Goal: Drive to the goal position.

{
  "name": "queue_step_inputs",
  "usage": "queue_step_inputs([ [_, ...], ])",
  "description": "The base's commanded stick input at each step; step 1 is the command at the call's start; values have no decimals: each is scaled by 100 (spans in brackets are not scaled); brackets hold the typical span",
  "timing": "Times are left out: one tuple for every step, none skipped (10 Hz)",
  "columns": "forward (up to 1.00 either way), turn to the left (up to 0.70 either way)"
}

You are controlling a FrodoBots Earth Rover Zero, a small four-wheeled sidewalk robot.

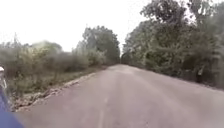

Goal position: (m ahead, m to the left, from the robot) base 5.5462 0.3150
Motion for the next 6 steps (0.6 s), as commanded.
queue_step_inputs([
  [70, 0],
  [70, 0],
  [70, 0],
  [70, 0],
  [70, 0],
  [70, 0],
])
